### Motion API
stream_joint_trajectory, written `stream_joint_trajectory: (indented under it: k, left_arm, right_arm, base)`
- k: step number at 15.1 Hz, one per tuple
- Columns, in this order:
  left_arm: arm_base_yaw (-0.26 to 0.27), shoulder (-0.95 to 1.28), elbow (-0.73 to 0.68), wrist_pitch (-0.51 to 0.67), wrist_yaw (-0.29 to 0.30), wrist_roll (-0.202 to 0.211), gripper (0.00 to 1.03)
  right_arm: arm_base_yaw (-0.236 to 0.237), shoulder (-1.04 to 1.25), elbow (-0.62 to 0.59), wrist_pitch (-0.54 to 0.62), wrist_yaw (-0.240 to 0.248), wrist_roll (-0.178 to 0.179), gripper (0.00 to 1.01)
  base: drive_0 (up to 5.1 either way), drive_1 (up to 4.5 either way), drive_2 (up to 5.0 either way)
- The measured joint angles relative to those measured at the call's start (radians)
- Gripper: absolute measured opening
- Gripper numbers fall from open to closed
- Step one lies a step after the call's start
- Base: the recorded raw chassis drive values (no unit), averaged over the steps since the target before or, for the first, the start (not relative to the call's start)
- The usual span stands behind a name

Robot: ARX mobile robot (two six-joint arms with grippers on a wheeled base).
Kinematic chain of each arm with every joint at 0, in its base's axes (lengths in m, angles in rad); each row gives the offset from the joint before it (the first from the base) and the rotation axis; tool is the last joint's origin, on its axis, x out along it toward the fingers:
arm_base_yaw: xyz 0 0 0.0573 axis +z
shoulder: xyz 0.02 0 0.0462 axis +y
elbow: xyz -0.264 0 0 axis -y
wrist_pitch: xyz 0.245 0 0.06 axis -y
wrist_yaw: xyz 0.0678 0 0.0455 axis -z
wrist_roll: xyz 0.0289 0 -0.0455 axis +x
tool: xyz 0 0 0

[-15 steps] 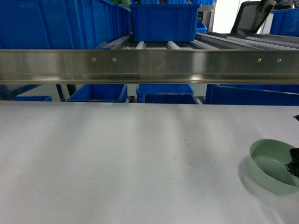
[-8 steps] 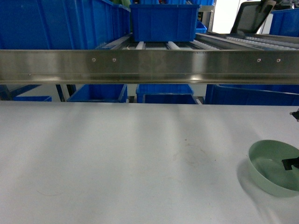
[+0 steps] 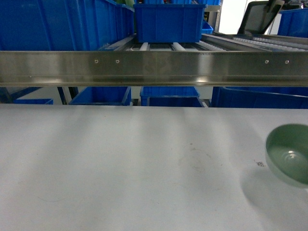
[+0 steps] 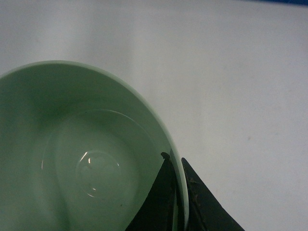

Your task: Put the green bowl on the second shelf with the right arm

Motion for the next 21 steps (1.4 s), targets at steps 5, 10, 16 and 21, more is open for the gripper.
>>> stream_joint_trajectory:
  k: [5, 10, 16, 21]
  left_arm:
    - [0.000, 0.000, 0.000, 0.000, 0.000, 0.000, 0.98]
    - [0.000, 0.000, 0.000, 0.000, 0.000, 0.000, 0.98]
    - [0.000, 0.000, 0.000, 0.000, 0.000, 0.000, 0.98]
    - [0.000, 0.000, 0.000, 0.000, 0.000, 0.000, 0.98]
  right_arm:
    - [-0.006, -0.325, -0.146, 0.034, -0.038, 0.034, 0.02]
    - [-0.034, -0.655, -0.210, -0.061, -0.077, 0.112, 0.02]
    - [0.005, -0.899, -0.279, -0.146, -0.097, 0.151, 0.02]
    - [0.015, -0.916, -0.304, -0.132, -0.074, 0.150, 0.02]
  base:
    - [0.0, 0.00, 0.0]
    - [0.0, 0.00, 0.0]
    - [0.0, 0.00, 0.0]
    - [0.0, 0.00, 0.0]
